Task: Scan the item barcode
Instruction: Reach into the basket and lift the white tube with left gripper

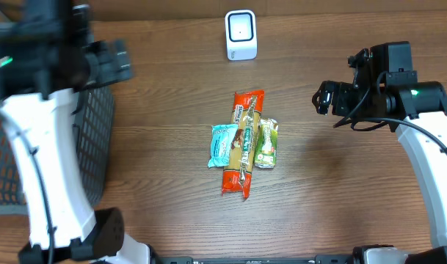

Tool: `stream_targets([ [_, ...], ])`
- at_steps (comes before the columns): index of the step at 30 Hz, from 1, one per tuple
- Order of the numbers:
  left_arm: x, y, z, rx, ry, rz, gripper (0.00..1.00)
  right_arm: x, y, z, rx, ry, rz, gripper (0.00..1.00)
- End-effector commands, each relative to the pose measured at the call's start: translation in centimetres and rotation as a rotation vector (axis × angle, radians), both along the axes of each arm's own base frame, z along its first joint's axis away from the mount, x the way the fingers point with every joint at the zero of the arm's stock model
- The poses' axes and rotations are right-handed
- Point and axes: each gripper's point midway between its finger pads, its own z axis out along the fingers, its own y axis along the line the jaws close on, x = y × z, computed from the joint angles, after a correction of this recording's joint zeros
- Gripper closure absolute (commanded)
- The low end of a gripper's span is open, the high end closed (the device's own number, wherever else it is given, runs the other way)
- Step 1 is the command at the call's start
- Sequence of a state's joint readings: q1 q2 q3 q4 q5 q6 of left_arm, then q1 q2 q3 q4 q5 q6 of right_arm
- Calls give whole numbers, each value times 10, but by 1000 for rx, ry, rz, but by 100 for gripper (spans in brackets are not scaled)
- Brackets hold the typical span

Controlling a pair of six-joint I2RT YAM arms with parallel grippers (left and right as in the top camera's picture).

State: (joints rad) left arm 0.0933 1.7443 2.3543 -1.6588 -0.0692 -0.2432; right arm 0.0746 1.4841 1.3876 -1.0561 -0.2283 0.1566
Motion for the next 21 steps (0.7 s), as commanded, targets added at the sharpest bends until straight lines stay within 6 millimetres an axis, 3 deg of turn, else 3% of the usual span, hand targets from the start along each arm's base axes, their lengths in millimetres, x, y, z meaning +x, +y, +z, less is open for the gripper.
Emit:
stream_targets([
  [1, -24, 64, -3, 63, 48, 177, 0, 4, 3, 8, -2, -29, 12, 0],
  [6, -49, 125, -31, 35, 136, 368, 0, 3, 3, 7, -2, -23, 13, 0],
  [12, -71, 170, -87, -12, 245, 501, 0, 2, 3, 7, -3, -19, 12, 0],
  [21, -62, 198, -165, -69, 242, 550, 2, 2, 3, 6, -3, -17, 13, 0],
])
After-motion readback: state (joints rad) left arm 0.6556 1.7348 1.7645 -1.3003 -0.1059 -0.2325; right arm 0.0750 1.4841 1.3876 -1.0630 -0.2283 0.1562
